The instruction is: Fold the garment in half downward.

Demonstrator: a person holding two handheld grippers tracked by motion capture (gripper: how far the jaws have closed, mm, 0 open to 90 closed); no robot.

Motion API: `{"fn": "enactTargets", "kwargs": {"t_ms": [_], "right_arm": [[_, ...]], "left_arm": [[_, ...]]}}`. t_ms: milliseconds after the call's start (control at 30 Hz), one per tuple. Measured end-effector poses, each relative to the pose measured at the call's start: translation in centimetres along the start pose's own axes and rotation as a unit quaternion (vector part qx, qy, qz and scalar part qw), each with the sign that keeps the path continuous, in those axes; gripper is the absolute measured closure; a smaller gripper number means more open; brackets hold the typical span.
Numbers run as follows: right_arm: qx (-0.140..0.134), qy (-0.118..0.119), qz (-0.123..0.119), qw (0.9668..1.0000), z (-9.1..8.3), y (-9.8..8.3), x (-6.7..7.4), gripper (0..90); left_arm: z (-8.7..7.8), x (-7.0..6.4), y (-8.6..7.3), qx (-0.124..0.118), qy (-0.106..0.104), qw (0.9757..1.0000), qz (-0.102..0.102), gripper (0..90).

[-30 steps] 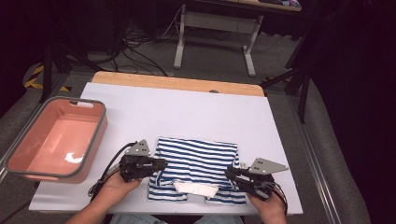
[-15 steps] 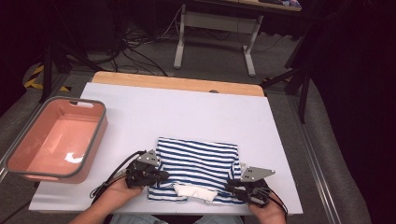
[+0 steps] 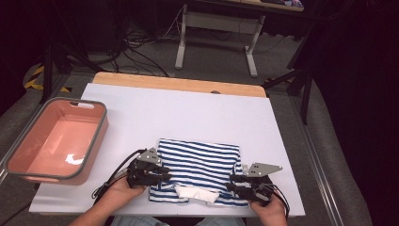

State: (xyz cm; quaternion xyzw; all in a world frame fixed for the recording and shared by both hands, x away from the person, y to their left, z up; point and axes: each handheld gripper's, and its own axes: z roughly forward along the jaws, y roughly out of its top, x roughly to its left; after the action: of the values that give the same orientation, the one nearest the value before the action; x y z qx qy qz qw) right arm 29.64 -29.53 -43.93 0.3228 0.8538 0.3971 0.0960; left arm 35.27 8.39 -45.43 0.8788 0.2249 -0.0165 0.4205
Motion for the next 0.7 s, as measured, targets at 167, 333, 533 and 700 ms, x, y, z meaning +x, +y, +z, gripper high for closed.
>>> {"fn": "enactTargets", "kwargs": {"t_ms": [167, 333, 533, 700], "right_arm": [[-0.023, -0.002, 0.008, 0.9997, -0.3, 1.1, -0.7, 47.4], [-0.055, -0.016, 0.019, 0.9982, -0.7, 1.9, -1.9, 24.6], [-0.058, -0.042, 0.04, 0.9967, -0.2, 2.9, -3.6, 4.8], [-0.053, -0.061, 0.044, 0.9958, 0.3, 3.3, -4.6, 5.3]], "left_arm": [[-0.6, 0.6, 0.6, -0.036, 0.014, 0.9991, -0.015, 46.4], [-1.2, 1.3, 1.3, -0.057, 0.039, 0.9973, -0.022, 30.4], [-1.4, 2.5, 2.3, -0.073, 0.064, 0.9948, -0.03, 19.9], [-1.3, 3.6, 2.9, -0.082, 0.081, 0.9928, -0.034, 12.0]]}}
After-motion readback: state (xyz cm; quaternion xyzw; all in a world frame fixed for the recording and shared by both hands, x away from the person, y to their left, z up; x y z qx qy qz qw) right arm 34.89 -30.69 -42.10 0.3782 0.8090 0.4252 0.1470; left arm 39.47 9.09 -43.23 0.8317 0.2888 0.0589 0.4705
